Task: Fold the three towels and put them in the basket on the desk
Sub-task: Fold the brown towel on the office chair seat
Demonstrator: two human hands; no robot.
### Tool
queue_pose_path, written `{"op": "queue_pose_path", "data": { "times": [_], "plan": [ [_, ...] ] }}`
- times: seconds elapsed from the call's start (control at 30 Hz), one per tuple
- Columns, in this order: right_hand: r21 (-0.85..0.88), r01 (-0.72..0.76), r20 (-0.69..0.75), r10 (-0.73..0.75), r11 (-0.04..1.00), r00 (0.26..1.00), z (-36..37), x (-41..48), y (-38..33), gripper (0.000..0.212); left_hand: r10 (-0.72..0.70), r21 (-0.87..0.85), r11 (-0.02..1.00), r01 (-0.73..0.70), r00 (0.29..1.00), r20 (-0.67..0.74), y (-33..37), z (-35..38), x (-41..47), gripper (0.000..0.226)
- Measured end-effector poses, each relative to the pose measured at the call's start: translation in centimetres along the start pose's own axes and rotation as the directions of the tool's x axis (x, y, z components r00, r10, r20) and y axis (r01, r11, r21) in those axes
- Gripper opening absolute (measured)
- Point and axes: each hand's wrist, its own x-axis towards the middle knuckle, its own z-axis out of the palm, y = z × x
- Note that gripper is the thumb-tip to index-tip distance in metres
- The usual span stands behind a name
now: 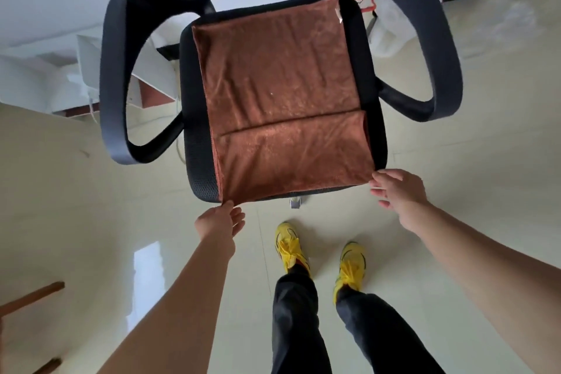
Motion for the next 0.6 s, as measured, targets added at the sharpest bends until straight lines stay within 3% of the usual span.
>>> {"op": "queue_pose_path", "data": {
  "times": [0.13,0.3,0.6],
  "plan": [
    [-0.01,-0.03,0.111,0.031,1.0,0.993,0.3,0.8,-2.1,0.026,0.02,-0.087,0.996,-0.018,1.0,0.015,-0.2,-0.2,-1.5,0.013],
    [-0.144,0.073,-0.015,-0.076,0.987,0.997,1.4,2.5,-2.8,0.021,0.055,-0.144,0.988,-0.05,0.998,0.029,-1.3,0.0,-1.2,0.012],
    [-0.115,0.189,-0.113,-0.202,0.975,0.973,-0.8,0.0,0.4,0.021,0.105,-0.208,0.973,-0.101,0.994,0.01,-2.9,-2.9,-2.5,0.013]
  ]
}}
